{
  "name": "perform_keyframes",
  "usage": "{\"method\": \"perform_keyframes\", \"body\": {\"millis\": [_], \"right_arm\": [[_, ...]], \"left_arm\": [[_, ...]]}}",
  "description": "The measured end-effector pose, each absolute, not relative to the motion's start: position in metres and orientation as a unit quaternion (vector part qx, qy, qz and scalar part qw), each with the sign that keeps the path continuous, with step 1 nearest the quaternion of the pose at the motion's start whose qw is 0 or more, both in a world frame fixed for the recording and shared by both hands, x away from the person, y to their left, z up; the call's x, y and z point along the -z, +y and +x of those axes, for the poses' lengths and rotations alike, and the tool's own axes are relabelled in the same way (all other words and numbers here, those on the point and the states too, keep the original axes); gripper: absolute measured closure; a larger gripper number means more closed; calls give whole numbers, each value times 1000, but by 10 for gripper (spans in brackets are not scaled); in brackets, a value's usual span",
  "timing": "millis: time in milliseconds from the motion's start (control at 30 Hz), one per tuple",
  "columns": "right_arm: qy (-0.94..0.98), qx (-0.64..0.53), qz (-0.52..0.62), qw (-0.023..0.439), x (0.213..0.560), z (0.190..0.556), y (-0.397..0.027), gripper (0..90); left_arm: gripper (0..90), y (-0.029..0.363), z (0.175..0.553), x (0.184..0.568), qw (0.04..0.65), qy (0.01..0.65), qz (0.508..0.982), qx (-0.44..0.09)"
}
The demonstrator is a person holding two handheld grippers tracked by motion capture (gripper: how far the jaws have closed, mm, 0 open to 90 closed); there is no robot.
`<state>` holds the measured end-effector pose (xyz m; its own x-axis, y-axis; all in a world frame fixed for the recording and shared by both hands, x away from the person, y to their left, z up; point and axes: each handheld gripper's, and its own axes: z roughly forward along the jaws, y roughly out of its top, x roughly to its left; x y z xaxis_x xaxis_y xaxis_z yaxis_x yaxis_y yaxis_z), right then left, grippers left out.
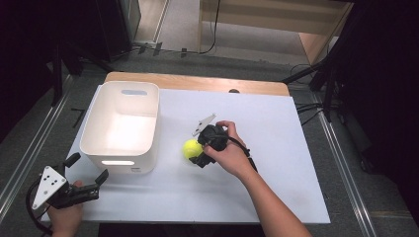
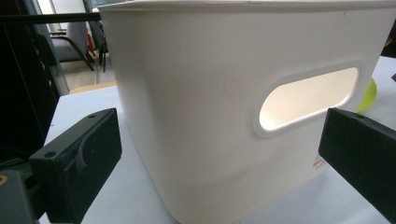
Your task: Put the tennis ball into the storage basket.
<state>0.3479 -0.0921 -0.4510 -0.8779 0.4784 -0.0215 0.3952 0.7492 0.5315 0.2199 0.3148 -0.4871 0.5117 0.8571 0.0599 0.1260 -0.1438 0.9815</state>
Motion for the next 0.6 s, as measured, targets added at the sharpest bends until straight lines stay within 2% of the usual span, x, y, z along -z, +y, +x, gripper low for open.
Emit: {"method": "perform_keyframes", "body": {"millis": [600], "right_arm": [[938, -243, 239, 61, 464, 355, -75, 0]], "left_arm": [[0, 315, 220, 487, 546, 363, 678, -334]]}}
